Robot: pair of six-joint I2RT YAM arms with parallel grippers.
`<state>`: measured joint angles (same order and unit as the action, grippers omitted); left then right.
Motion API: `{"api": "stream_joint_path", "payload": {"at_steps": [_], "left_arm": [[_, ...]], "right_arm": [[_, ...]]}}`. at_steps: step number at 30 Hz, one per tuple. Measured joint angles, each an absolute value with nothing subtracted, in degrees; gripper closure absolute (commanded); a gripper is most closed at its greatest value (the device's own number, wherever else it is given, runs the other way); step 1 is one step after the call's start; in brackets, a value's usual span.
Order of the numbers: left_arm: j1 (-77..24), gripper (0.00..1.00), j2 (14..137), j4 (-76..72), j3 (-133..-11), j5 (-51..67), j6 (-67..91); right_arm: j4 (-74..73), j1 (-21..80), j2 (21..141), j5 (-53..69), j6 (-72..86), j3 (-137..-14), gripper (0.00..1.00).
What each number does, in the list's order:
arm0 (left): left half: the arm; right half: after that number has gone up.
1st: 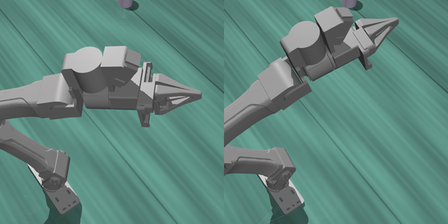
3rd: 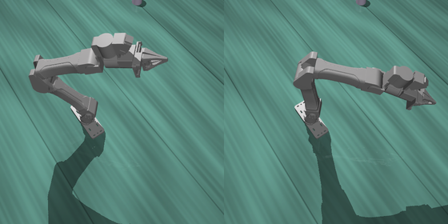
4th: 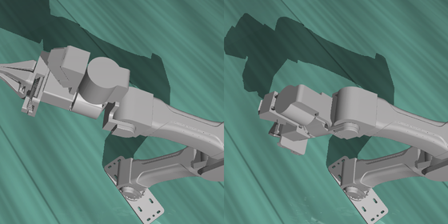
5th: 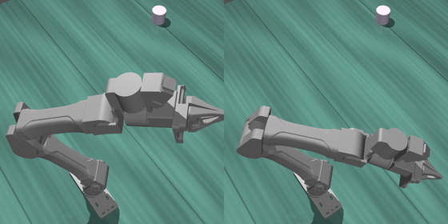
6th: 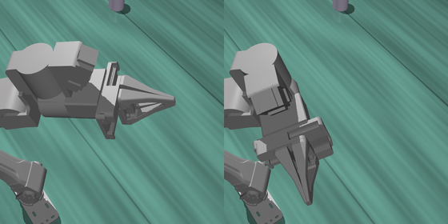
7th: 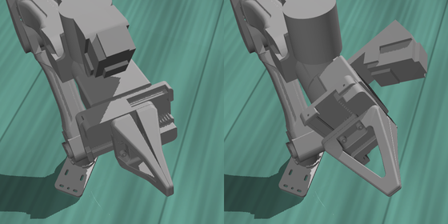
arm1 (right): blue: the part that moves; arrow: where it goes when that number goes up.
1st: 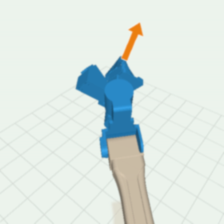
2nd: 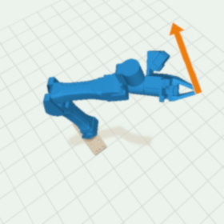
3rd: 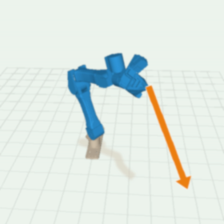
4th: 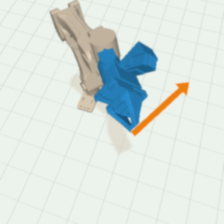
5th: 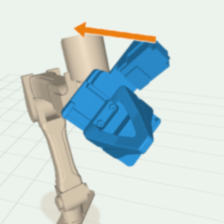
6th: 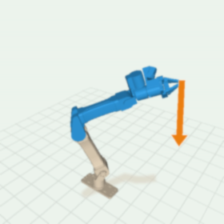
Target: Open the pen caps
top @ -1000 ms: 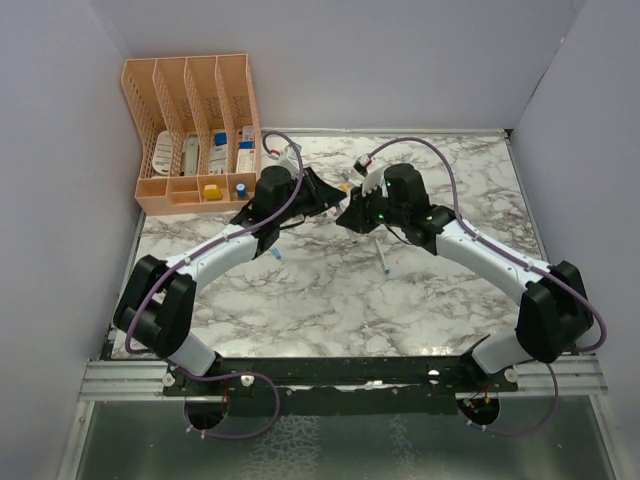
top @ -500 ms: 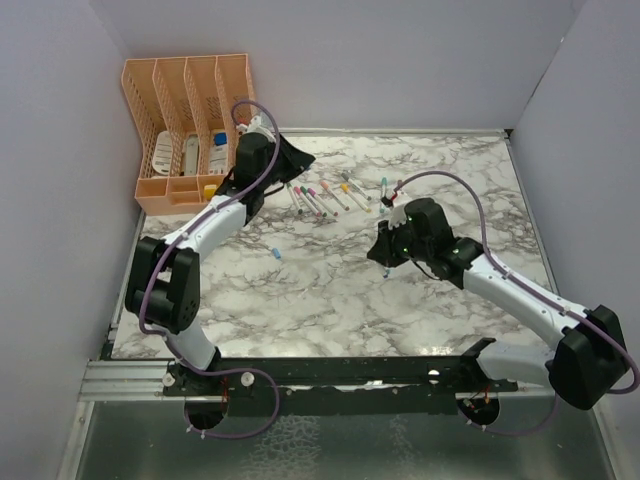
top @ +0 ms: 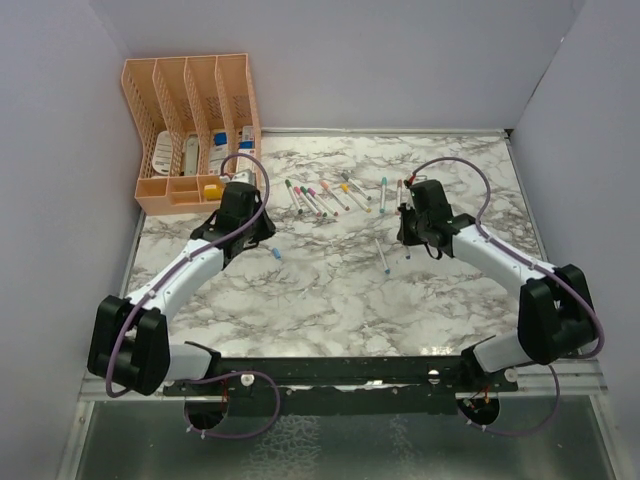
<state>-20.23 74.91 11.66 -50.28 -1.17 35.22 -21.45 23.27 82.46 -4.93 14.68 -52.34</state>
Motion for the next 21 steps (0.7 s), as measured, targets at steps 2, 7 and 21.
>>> {"api": "stream_joint_path", "payload": {"at_steps": [2,7,21], "left_arm": [[-20.2,1.00,74.9,13.1,-48.9,-3.0,34.6],[-20.2,1.00,78.3,15.1,-47.1,-5.0,33.6],[-21.1,1.00,89.8,12.5,-53.3,-4.8,33.7]], "right_arm": [[-21.4,23.1,83.6,-5.1,14.7,-53.2,0.99],[-20.9,22.6,85.9,-5.0,14.7,-53.4,0.99],[-18.3,20.7,90.6,-3.2,14.8,-53.4,0.99]]}}
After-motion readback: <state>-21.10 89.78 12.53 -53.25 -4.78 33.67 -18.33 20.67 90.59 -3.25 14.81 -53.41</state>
